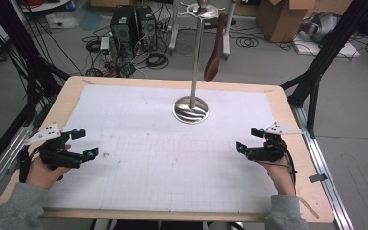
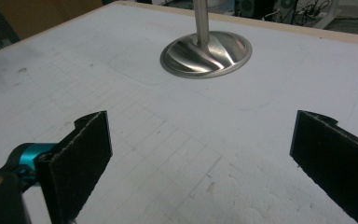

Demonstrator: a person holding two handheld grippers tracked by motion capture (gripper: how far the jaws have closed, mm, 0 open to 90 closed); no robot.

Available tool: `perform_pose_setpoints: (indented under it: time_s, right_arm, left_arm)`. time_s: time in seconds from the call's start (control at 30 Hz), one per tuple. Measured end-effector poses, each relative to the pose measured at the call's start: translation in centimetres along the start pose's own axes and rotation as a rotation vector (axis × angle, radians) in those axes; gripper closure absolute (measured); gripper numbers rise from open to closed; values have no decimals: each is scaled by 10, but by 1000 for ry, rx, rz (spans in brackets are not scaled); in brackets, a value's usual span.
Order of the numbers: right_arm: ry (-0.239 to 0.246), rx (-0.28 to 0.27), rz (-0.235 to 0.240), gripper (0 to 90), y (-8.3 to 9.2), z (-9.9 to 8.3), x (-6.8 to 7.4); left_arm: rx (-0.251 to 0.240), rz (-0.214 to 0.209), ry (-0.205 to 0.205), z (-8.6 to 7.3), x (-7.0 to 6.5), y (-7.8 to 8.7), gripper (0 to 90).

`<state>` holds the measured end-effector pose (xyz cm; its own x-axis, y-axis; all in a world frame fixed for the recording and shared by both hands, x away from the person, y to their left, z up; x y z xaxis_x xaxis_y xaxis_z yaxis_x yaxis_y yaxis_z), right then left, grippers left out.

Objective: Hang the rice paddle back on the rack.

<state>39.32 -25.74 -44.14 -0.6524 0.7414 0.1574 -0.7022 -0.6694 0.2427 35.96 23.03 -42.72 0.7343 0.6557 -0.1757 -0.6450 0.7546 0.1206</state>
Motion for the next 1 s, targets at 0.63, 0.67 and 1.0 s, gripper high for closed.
perform_pose_setpoints:
  time_s: [0.63, 0.67, 1.0]
  right_arm:
    - [-35, -10, -83, 41, 19, -18, -13]
    - [-50, -22, -96, 41, 23, -21, -16]
    - [-71, -23, -134, 41, 34, -32, -22]
  left_arm:
    - [-1, 52, 3, -2, 15, 7, 18]
    - [-5, 58, 3, -1, 16, 8, 18]
    - [-16, 78, -2, 0, 17, 10, 18]
Point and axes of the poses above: each handheld gripper's, and its own axes: y roughly backward along the jaws, z roughly out of its top, x roughly to its left, the point moved 10 cm from there along -y, roughly forward along the jaws, and after that the axes turned 11 degrees about -x, right-handed, at the moved point
